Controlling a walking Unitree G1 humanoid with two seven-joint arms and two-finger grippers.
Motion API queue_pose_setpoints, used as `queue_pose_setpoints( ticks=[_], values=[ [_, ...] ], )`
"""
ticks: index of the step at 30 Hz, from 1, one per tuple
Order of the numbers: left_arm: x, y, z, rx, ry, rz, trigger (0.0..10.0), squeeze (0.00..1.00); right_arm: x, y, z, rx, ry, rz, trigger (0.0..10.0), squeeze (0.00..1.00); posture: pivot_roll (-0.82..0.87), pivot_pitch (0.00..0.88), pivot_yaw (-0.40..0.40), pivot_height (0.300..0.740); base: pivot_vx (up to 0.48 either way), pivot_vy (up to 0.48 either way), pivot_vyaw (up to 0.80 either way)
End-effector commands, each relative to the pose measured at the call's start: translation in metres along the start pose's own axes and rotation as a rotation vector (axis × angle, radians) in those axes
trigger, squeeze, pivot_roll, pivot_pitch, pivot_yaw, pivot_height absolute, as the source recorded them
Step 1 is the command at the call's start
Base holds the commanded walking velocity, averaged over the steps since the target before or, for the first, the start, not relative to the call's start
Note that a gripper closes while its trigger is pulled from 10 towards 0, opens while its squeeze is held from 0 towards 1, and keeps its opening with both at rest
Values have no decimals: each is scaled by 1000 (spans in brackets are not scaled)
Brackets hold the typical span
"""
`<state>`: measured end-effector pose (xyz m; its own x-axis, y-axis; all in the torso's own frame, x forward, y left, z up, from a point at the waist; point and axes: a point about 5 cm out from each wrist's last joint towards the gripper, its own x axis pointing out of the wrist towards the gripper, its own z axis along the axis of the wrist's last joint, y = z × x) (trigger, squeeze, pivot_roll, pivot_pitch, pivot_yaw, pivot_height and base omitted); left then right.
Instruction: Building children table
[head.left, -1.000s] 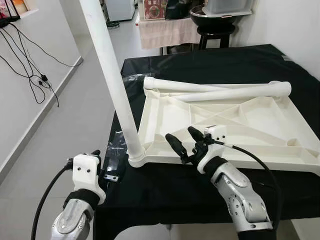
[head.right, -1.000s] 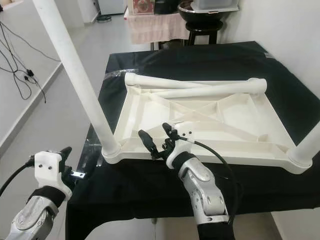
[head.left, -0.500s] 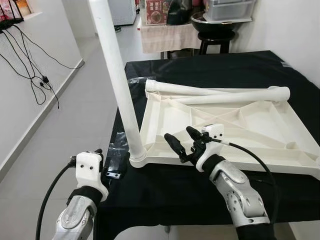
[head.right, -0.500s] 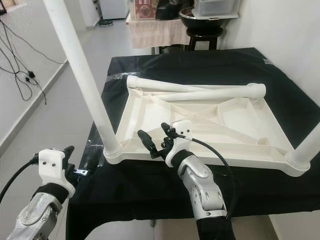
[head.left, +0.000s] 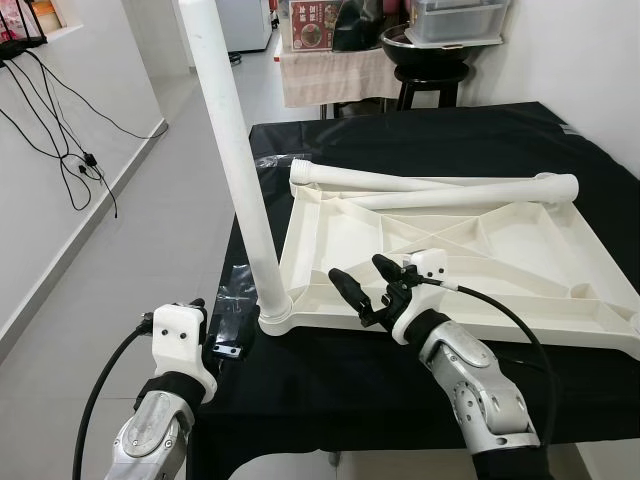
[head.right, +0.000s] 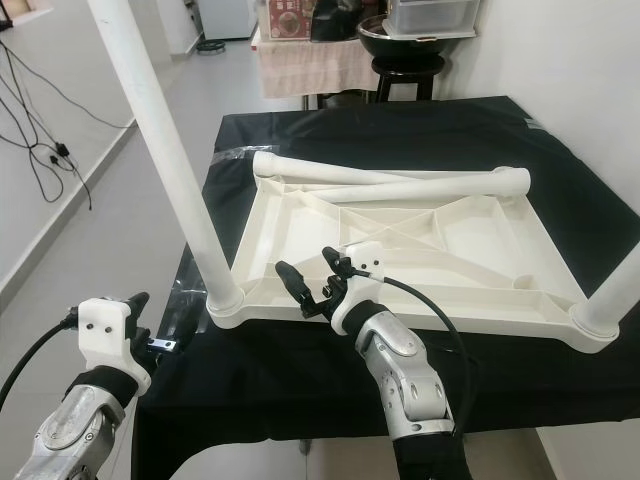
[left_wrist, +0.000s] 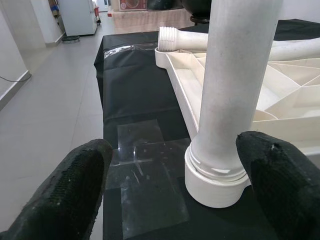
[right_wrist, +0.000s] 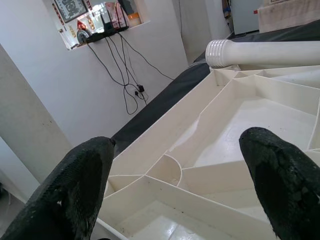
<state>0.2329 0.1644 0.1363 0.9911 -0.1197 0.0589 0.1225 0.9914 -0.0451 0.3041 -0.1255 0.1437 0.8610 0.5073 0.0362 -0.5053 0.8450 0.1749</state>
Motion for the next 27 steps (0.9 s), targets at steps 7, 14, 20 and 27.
queue_pose_setpoints(
  ticks=[7, 14, 20, 27],
  values=[
    [-1, 3, 1, 2, 1, 16, 10000, 0, 1, 1, 2, 1, -11, 7, 10000, 0, -78, 74, 43, 740, 0, 0, 0],
    [-1, 3, 1, 3, 2, 15, 10000, 0, 1, 1, 2, 2, -12, 7, 10000, 0, -76, 77, 44, 740, 0, 0, 0],
    [-1, 4, 1, 3, 2, 15, 10000, 0, 1, 1, 2, 2, -13, 7, 10000, 0, -72, 85, 43, 740, 0, 0, 0],
    [-1, 3, 2, 4, 0, 16, 10000, 0, 0, 1, 3, 4, -14, 8, 10000, 0, -66, 91, 39, 740, 0, 0, 0]
  ],
)
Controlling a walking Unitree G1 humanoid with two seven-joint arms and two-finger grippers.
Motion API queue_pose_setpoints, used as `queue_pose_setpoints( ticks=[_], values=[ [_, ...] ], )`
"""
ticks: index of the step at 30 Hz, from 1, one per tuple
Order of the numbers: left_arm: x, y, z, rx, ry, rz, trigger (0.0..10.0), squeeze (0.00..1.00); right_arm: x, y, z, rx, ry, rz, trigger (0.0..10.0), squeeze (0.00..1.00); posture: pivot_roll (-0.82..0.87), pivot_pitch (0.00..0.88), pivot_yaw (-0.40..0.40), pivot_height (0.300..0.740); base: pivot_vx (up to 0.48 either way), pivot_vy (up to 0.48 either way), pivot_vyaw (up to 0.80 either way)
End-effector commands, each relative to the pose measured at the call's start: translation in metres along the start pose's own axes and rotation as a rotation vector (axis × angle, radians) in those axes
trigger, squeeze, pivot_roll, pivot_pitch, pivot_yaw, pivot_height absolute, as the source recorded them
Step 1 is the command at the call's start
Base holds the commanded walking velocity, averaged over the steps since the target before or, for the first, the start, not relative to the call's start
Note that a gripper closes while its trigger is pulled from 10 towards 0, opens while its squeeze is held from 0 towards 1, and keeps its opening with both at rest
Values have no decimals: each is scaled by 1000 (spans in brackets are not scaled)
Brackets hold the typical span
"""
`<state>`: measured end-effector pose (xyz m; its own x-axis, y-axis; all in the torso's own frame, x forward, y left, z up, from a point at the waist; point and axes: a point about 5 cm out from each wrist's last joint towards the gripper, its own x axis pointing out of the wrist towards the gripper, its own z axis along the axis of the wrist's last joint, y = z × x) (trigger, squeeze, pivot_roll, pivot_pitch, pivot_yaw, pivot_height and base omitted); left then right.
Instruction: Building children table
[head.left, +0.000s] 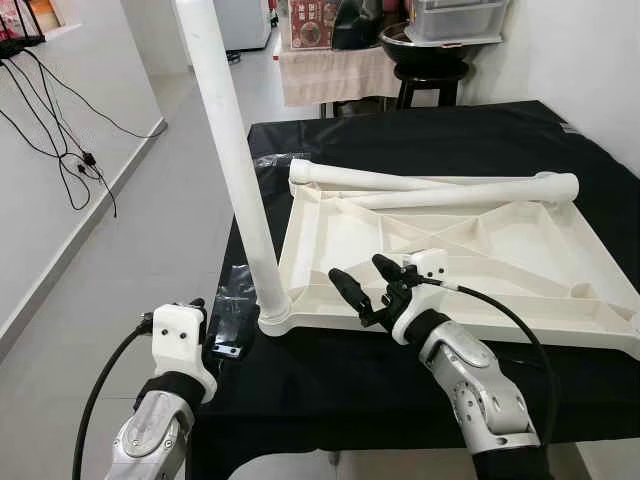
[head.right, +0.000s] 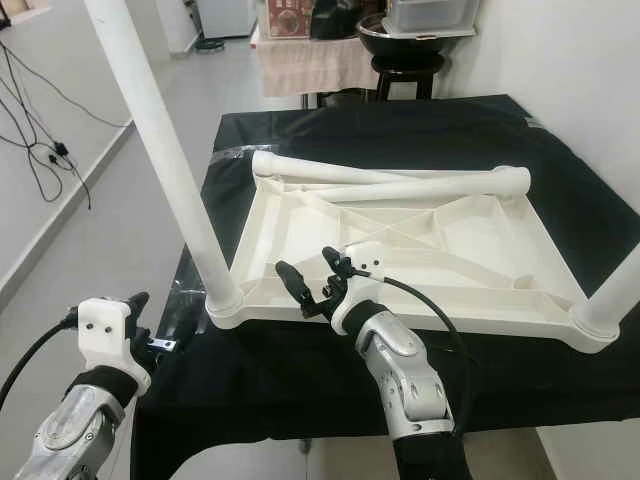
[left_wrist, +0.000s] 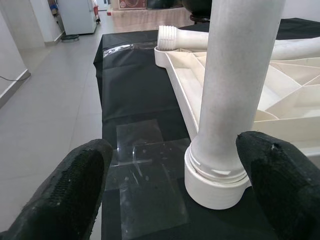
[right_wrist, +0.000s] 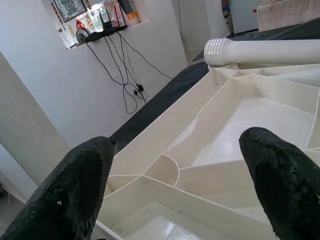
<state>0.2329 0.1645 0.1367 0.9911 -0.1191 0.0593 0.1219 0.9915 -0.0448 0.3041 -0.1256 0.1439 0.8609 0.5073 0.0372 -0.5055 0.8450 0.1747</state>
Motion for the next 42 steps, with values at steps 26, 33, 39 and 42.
queue_pose_setpoints(
  ticks=[26, 33, 39, 42],
  values=[
    [-3, 1, 1, -8, 2, 14, 10000, 0, -1, 1, 1, 6, -1, 13, 10000, 0, -73, 79, 31, 740, 0, 0, 0],
    [-4, 2, 0, -8, 6, 13, 10000, 0, -2, 2, 0, 10, 0, 15, 10000, 0, -72, 76, 35, 740, 0, 0, 0],
    [-4, 2, -1, -9, 9, 11, 10000, 0, -2, 2, -1, 11, 0, 15, 10000, 0, -73, 75, 38, 740, 0, 0, 0],
    [-4, 2, -1, -9, 9, 11, 10000, 0, -2, 2, -1, 12, 0, 15, 10000, 0, -73, 74, 39, 740, 0, 0, 0]
  ],
)
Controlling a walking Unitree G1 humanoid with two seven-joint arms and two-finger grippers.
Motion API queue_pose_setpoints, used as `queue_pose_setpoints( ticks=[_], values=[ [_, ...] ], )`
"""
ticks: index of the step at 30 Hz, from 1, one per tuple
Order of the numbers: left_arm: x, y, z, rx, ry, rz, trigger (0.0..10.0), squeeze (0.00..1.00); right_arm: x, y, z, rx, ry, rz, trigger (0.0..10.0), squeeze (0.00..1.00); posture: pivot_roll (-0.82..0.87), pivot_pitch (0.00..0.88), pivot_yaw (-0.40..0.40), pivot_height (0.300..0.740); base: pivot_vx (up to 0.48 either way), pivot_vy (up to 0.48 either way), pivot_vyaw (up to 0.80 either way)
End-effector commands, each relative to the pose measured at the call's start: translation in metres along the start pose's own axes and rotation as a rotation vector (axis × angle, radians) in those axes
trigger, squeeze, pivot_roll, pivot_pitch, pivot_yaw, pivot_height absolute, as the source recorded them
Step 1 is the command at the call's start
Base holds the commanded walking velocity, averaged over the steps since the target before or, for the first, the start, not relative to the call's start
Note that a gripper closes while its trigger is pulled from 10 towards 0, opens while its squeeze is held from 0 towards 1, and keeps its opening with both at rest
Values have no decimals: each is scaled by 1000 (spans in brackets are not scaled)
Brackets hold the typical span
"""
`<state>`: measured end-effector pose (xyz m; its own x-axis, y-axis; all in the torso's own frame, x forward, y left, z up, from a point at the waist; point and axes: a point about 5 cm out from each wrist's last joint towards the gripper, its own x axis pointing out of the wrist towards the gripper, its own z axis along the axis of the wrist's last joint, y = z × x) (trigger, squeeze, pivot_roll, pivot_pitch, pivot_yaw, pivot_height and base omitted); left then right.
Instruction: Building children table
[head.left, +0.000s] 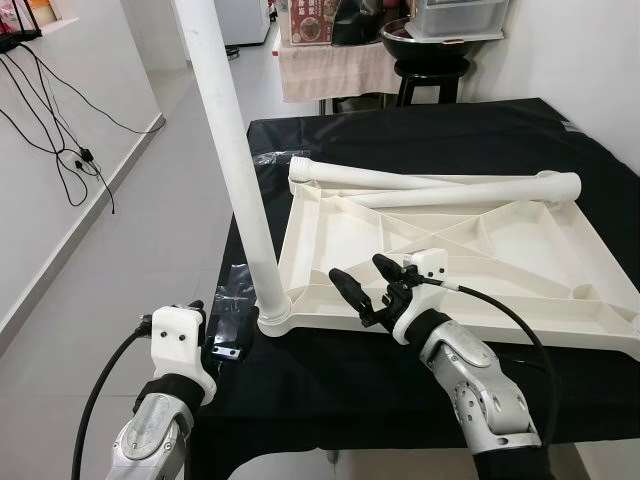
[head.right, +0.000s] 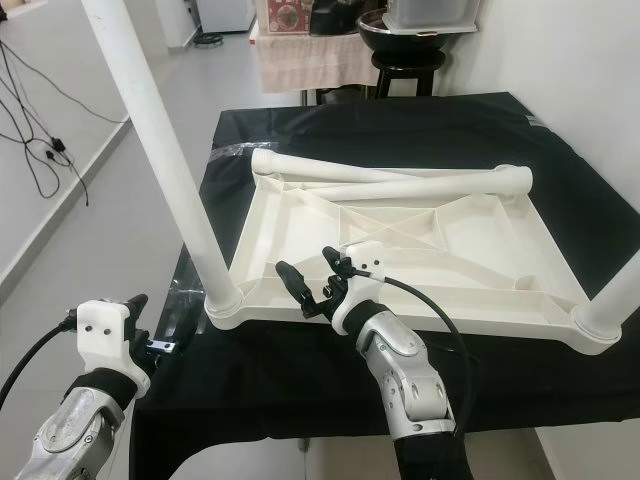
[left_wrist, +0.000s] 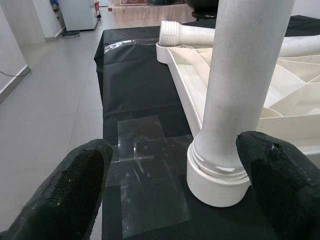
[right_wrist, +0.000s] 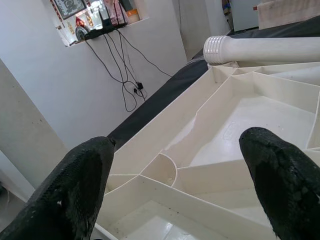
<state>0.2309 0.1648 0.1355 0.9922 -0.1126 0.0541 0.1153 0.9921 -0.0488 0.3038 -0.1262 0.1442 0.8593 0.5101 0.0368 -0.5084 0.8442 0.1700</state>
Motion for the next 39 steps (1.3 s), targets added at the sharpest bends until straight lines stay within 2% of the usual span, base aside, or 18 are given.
queue_pose_setpoints(
  ticks=[1, 39],
  values=[
    [-2, 2, 0, -5, 4, 4, 10000, 0, -2, 3, -1, 16, -1, 12, 10000, 0, -73, 74, 39, 740, 0, 0, 0],
    [-3, 2, 1, 1, 8, 14, 10000, 0, -2, 4, -1, 18, 11, 23, 10000, 0, -68, 76, 35, 740, 0, 0, 0]
  ],
)
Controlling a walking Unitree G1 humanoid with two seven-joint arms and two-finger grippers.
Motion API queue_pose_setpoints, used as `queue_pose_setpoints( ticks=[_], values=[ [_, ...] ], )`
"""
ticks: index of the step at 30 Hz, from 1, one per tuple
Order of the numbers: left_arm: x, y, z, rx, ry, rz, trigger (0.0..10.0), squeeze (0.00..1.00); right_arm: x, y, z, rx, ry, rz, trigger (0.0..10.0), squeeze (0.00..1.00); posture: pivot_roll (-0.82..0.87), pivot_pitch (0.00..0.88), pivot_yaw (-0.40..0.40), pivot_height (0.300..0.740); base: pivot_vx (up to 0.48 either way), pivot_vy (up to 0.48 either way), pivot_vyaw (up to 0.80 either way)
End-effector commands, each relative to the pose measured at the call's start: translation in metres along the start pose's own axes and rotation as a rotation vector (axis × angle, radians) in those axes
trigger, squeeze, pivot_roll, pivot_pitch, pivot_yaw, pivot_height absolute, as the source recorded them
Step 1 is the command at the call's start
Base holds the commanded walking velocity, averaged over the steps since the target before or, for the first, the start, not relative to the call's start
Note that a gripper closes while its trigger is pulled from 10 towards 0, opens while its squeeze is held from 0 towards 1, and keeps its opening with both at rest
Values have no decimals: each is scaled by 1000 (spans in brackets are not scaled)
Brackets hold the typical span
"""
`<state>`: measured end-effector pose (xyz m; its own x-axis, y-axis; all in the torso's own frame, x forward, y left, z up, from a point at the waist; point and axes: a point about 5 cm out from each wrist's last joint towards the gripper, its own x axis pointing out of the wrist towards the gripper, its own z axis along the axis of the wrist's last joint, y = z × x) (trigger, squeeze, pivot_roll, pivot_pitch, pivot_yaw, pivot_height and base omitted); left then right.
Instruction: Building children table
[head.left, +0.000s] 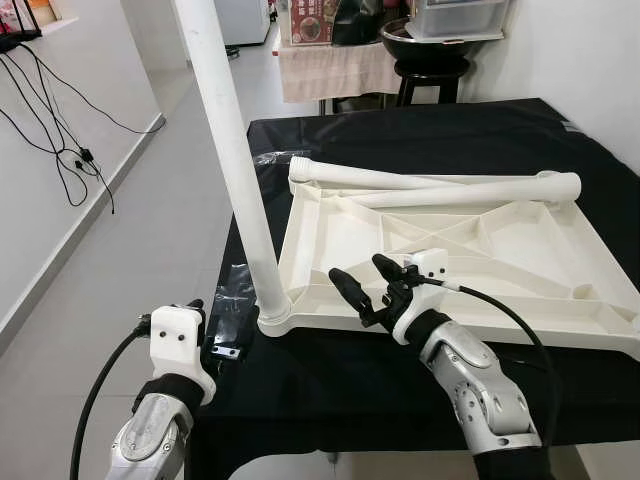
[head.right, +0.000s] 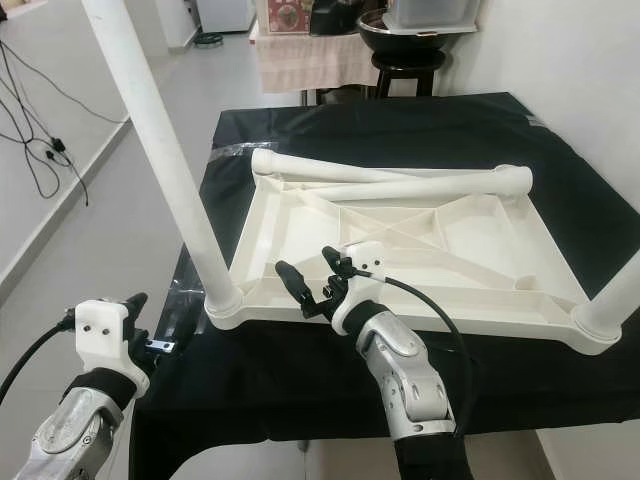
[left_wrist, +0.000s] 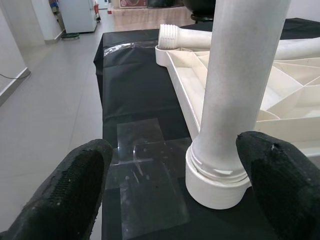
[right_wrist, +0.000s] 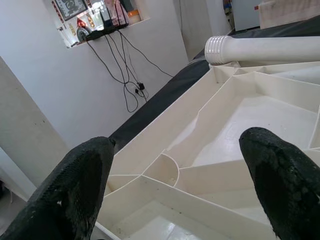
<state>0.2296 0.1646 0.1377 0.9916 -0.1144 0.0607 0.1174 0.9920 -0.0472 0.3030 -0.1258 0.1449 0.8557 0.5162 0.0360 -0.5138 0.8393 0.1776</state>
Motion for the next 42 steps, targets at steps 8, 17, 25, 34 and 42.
queue_pose_setpoints(
  ticks=[8, 17, 25, 34, 42],
  values=[
    [-6, 6, 1, 29, 31, 47, 10000, 0, 2, 6, 6, -49, 44, 88, 10000, 0, -49, 85, 48, 740, 0, 0, 0],
    [-13, 5, 8, 49, 33, 12, 10000, 0, 13, 13, 22, -233, 67, 329, 10000, 0, -29, 105, 56, 740, 0, 0, 0],
    [-21, 5, 14, 77, 34, -14, 10000, 0, 43, 40, 30, -307, 79, 545, 10000, 0, 1, 135, 51, 740, 0, 0, 0],
    [-34, -1, 16, 63, 57, -66, 10000, 0, 67, 70, 25, -309, 104, 732, 10000, 0, 35, 157, 38, 740, 0, 0, 0],
    [-33, -4, 17, 64, 59, -82, 10000, 0, 81, 85, 23, -336, 107, 811, 10000, 0, 30, 156, 38, 740, 0, 0, 0]
  ],
)
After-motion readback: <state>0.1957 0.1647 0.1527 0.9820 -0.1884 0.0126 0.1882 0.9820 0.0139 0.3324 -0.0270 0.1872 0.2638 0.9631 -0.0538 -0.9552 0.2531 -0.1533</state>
